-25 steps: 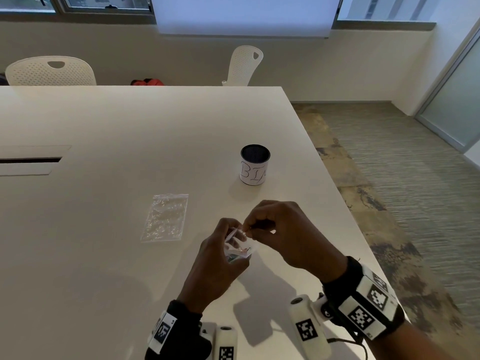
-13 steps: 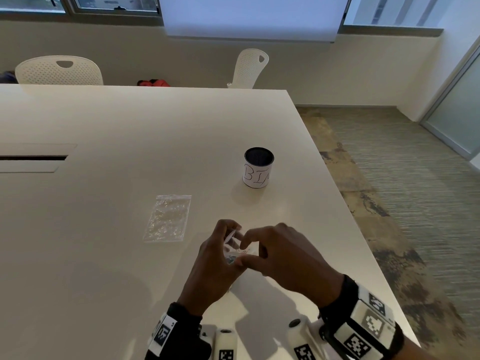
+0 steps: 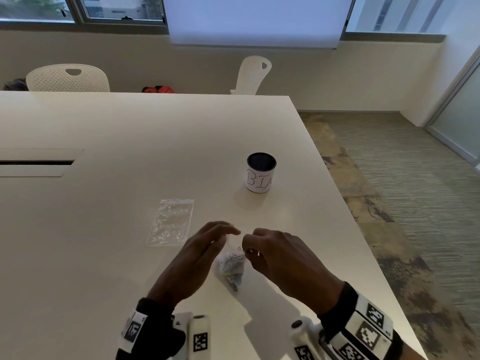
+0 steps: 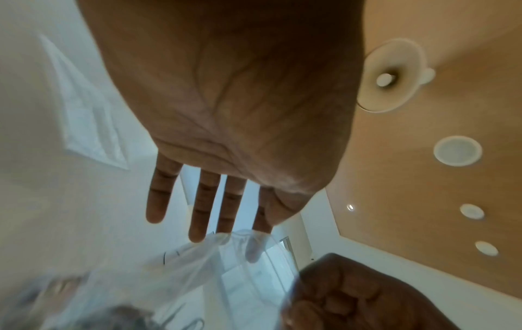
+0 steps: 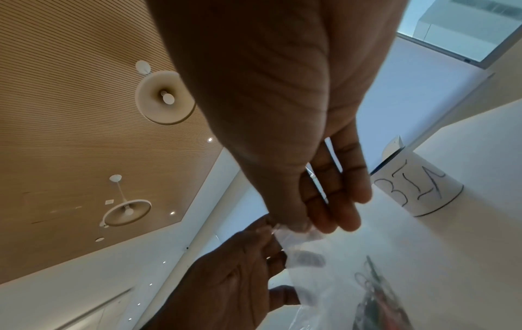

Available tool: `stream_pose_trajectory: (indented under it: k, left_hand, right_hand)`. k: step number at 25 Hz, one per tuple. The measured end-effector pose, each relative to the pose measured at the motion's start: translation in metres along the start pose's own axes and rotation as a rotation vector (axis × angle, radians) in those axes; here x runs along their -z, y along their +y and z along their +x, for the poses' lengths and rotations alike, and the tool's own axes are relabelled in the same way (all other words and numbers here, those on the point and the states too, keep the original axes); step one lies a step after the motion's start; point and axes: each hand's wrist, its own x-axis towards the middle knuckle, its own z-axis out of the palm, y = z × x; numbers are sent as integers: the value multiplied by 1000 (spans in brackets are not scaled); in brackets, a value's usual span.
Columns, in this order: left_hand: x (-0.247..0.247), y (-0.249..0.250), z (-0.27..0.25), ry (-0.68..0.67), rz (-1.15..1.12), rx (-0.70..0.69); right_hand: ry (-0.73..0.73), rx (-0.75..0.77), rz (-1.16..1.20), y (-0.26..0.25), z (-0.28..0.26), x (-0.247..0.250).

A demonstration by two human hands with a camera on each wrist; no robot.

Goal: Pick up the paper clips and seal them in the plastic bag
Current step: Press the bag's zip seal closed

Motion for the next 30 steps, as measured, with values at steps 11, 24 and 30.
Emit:
stream_pose_trajectory:
  k: [11, 24, 30]
  left_hand:
    - [33, 22, 13, 75, 310, -226]
    - [7, 44, -3, 273, 152, -133]
    - [5, 42, -3, 258, 143, -109]
  right_hand:
    - [139, 48, 138, 38, -6, 26]
    - [305, -49, 601, 51, -28, 13]
    - [302, -92, 615, 56, -29, 8]
